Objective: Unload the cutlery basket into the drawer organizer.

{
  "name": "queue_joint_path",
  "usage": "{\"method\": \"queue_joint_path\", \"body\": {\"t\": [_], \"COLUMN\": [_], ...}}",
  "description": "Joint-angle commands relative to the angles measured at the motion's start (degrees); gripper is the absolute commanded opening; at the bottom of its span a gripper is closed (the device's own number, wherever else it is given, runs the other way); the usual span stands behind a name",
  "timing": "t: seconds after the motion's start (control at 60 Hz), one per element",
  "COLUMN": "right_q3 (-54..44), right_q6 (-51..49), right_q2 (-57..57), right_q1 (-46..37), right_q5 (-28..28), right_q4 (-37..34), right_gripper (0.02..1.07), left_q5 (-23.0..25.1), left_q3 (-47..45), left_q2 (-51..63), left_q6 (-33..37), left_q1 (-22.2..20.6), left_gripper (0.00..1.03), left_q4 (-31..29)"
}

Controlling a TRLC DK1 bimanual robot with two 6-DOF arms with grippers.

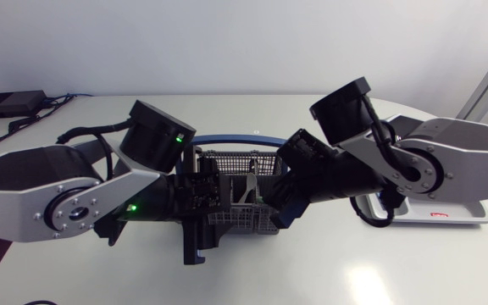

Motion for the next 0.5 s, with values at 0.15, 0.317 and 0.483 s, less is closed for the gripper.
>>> {"method": "queue_joint_path", "body": {"t": [0.15,0.317,0.483], "right_q3": [2.05,2.14,2.23], "right_q6": [1.31,1.31,1.31], "right_q2": [3.01,3.54,4.86], "right_q1": [1.28,1.54,2.07], "right_q5": [0.74,0.83,1.27], "right_q4": [0.08,0.7,0.87], "right_gripper": [0.43,0.38,0.29], "left_q5": [-0.18,-0.18,-0.18], "left_q3": [-2.24,-2.59,-2.59], "left_q2": [-1.65,-2.0,-2.26], "left_q6": [0.29,0.38,0.46], "left_q1": [0.48,0.75,0.92], "left_gripper": [0.79,0.79,0.79], "left_q4": [0.88,0.88,0.88]}}
